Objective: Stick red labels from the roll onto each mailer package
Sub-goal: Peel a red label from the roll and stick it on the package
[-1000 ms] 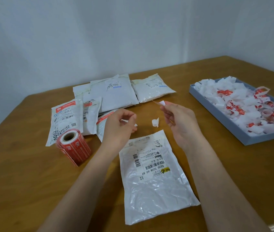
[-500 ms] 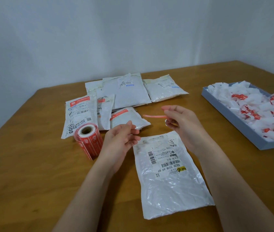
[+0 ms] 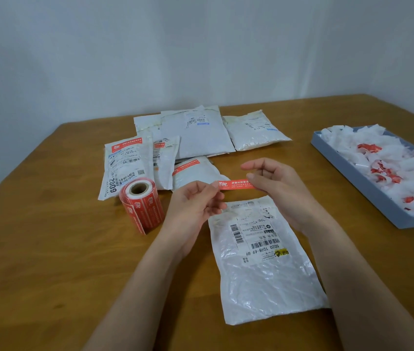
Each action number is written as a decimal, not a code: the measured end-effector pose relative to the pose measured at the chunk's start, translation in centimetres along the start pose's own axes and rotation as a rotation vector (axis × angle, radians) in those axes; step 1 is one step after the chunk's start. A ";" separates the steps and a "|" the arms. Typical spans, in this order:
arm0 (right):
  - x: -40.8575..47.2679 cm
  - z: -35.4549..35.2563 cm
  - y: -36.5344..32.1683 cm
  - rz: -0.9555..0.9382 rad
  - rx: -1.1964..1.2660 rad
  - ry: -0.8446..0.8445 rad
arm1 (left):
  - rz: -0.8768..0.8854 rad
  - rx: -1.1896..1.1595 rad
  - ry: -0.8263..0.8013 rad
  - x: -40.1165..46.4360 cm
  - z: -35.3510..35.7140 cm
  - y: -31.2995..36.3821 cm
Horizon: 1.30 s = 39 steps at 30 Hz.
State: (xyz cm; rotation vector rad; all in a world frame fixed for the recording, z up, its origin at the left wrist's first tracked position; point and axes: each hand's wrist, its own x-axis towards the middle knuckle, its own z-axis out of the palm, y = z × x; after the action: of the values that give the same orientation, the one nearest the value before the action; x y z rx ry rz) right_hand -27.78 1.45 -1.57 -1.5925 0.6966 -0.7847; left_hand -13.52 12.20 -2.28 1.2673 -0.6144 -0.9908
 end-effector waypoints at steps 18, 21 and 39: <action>0.0 -1.4 -0.3 0.090 -0.393 -0.048 | 0.185 0.165 0.055 0.4 -0.1 -0.6; 0.0 -2.5 -0.9 0.074 -0.503 -0.041 | 0.243 0.243 0.048 0.4 0.5 -0.8; -0.3 -2.4 1.2 0.013 -0.196 0.077 | 0.220 0.370 0.136 0.6 1.1 -1.7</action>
State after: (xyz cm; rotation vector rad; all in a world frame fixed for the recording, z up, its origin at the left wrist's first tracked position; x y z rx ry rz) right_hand -29.90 0.05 -2.51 -1.7384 0.8607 -0.7907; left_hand -14.63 11.12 -3.72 1.5392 -0.8368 -0.6188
